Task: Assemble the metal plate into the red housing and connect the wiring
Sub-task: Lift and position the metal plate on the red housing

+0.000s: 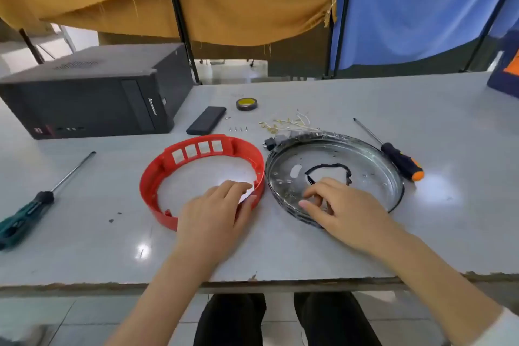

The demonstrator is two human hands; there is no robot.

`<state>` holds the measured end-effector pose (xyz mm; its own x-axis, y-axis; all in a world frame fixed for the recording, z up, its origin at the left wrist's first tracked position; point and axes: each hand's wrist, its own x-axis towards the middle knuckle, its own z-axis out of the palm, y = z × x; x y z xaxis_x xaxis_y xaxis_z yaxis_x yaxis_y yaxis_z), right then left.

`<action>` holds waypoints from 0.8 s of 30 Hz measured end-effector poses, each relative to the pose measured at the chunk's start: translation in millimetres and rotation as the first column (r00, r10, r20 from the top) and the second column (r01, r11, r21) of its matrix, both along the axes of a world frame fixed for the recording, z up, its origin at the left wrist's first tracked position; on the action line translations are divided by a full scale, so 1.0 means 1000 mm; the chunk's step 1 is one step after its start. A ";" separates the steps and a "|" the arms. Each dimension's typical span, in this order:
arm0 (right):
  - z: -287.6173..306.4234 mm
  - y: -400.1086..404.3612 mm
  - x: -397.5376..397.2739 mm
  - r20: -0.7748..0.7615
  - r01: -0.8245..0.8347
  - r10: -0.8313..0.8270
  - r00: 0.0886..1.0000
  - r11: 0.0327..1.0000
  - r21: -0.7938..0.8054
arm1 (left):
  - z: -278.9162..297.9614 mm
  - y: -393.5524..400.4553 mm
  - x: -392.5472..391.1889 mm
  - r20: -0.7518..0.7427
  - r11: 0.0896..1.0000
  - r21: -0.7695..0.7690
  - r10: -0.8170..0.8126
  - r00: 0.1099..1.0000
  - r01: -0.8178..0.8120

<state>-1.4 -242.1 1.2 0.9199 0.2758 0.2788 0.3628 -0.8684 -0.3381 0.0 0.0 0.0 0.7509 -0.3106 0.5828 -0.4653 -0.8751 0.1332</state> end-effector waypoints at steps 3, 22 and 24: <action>-0.004 0.003 -0.005 0.197 0.035 -0.018 0.980 0.996 -0.085 | -0.012 0.000 0.007 0.162 0.999 0.030 0.021 0.987 -0.026; -0.021 -0.014 -0.011 0.684 0.016 -0.199 0.702 0.964 0.265 | -0.018 0.004 0.011 0.229 0.995 0.080 -0.072 0.971 0.055; -0.022 -0.014 -0.011 0.693 -0.001 -0.190 0.695 0.964 0.266 | -0.016 -0.001 0.011 0.231 0.982 0.130 -0.162 0.959 0.135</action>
<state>-12.3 -256.5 -20.3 0.4384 0.0389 0.8979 0.4961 -0.8436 -0.2057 11.0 -0.7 -16.1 0.5338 -0.4814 0.6953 -0.5974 -0.7965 -0.0929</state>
